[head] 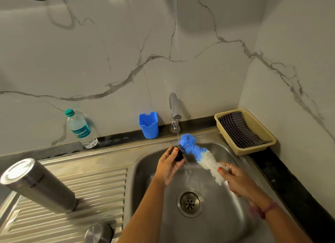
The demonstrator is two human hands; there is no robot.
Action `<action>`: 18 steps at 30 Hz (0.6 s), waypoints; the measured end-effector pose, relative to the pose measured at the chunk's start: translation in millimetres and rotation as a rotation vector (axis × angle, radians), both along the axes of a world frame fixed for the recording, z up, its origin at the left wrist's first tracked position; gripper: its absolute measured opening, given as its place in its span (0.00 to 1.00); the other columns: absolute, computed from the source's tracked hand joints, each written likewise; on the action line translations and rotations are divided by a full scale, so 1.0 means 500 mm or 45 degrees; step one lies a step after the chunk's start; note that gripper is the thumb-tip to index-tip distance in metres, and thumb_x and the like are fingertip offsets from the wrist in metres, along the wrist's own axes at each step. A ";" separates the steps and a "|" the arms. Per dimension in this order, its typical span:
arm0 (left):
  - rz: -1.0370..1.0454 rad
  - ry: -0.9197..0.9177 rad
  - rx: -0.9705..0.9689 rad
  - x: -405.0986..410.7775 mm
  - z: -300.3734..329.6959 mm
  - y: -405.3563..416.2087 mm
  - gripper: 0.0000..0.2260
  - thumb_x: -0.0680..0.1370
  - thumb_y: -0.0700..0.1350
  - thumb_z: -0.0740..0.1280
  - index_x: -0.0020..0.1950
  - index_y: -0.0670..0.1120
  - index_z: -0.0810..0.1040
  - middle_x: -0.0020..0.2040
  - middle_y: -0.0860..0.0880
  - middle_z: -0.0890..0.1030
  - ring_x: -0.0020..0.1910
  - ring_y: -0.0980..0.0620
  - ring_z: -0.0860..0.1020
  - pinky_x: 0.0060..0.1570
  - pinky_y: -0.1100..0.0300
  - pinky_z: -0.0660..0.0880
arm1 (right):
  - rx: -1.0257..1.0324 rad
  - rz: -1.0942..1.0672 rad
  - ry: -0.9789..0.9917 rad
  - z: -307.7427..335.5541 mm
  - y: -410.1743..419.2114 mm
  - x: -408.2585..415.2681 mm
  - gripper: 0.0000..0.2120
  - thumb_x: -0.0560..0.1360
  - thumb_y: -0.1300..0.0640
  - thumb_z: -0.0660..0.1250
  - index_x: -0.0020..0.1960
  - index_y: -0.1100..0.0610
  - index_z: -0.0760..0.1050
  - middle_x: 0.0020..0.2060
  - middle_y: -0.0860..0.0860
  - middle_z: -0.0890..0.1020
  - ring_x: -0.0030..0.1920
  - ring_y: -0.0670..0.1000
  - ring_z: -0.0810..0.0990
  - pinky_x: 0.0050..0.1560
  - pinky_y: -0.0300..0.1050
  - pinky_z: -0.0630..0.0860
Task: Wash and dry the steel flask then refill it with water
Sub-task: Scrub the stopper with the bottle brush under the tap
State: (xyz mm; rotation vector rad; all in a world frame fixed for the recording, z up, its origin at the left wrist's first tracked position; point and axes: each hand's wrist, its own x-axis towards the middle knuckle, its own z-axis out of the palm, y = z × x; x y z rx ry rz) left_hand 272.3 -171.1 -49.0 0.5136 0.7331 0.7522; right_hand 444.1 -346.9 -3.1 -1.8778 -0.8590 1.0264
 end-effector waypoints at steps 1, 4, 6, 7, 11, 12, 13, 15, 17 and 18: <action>0.045 -0.032 -0.032 0.001 0.001 0.001 0.24 0.75 0.40 0.70 0.71 0.41 0.71 0.65 0.35 0.77 0.57 0.39 0.82 0.50 0.49 0.83 | 0.005 0.007 -0.010 0.004 0.000 0.000 0.09 0.80 0.49 0.61 0.59 0.44 0.73 0.23 0.44 0.75 0.20 0.41 0.64 0.21 0.36 0.63; 0.135 -0.063 -0.075 0.005 0.005 0.006 0.23 0.77 0.41 0.70 0.71 0.38 0.71 0.64 0.35 0.78 0.61 0.38 0.80 0.52 0.49 0.82 | 0.012 0.031 -0.028 0.017 -0.002 -0.002 0.08 0.80 0.51 0.61 0.58 0.46 0.73 0.19 0.43 0.73 0.18 0.40 0.63 0.20 0.34 0.62; 0.129 -0.047 -0.077 0.008 0.010 0.004 0.20 0.79 0.41 0.68 0.69 0.35 0.72 0.63 0.35 0.79 0.62 0.39 0.79 0.51 0.52 0.83 | 0.019 0.006 -0.060 0.022 -0.001 -0.001 0.09 0.80 0.51 0.60 0.60 0.48 0.73 0.20 0.43 0.74 0.17 0.40 0.65 0.19 0.33 0.62; 0.109 -0.048 -0.075 0.011 0.012 0.002 0.18 0.80 0.41 0.67 0.68 0.35 0.72 0.63 0.34 0.79 0.62 0.39 0.79 0.49 0.53 0.83 | 0.029 -0.022 -0.079 0.023 0.002 -0.003 0.11 0.80 0.52 0.60 0.61 0.50 0.74 0.22 0.44 0.75 0.17 0.40 0.67 0.20 0.31 0.62; 0.037 -0.042 -0.082 0.020 0.025 -0.005 0.13 0.81 0.41 0.65 0.64 0.36 0.75 0.61 0.35 0.80 0.57 0.40 0.82 0.47 0.54 0.83 | 0.048 -0.080 -0.130 0.015 0.015 -0.025 0.15 0.80 0.51 0.60 0.64 0.53 0.74 0.31 0.46 0.79 0.20 0.40 0.69 0.22 0.33 0.66; 0.046 -0.027 -0.082 0.021 0.025 -0.003 0.13 0.82 0.41 0.65 0.63 0.36 0.76 0.61 0.35 0.81 0.58 0.40 0.82 0.49 0.53 0.83 | 0.050 -0.076 -0.129 0.013 0.015 -0.028 0.15 0.80 0.50 0.60 0.64 0.52 0.74 0.31 0.45 0.79 0.20 0.40 0.68 0.23 0.34 0.66; 0.064 -0.013 -0.082 0.021 0.026 -0.001 0.13 0.82 0.42 0.65 0.63 0.36 0.76 0.60 0.36 0.81 0.59 0.40 0.81 0.51 0.52 0.83 | 0.043 -0.056 -0.134 0.017 0.012 -0.030 0.14 0.80 0.50 0.60 0.64 0.51 0.74 0.32 0.45 0.79 0.21 0.40 0.69 0.23 0.33 0.66; 0.109 0.029 -0.085 0.018 0.024 0.002 0.11 0.81 0.42 0.66 0.61 0.37 0.77 0.59 0.37 0.82 0.60 0.41 0.81 0.52 0.53 0.82 | 0.020 -0.012 -0.168 0.028 0.003 -0.025 0.13 0.80 0.51 0.61 0.63 0.51 0.74 0.36 0.44 0.80 0.25 0.38 0.73 0.25 0.29 0.66; 0.110 0.069 -0.099 0.015 0.021 0.002 0.11 0.81 0.43 0.66 0.61 0.38 0.77 0.59 0.37 0.82 0.59 0.41 0.81 0.49 0.54 0.83 | 0.008 0.000 -0.179 0.035 0.002 -0.014 0.12 0.80 0.52 0.61 0.62 0.50 0.74 0.38 0.45 0.80 0.30 0.37 0.77 0.29 0.28 0.67; 0.092 0.076 -0.109 0.015 0.020 -0.002 0.12 0.81 0.43 0.66 0.62 0.38 0.77 0.58 0.37 0.82 0.58 0.41 0.81 0.49 0.54 0.83 | 0.015 -0.017 -0.196 0.036 0.007 -0.011 0.13 0.80 0.53 0.61 0.63 0.52 0.75 0.40 0.45 0.80 0.35 0.38 0.78 0.32 0.30 0.69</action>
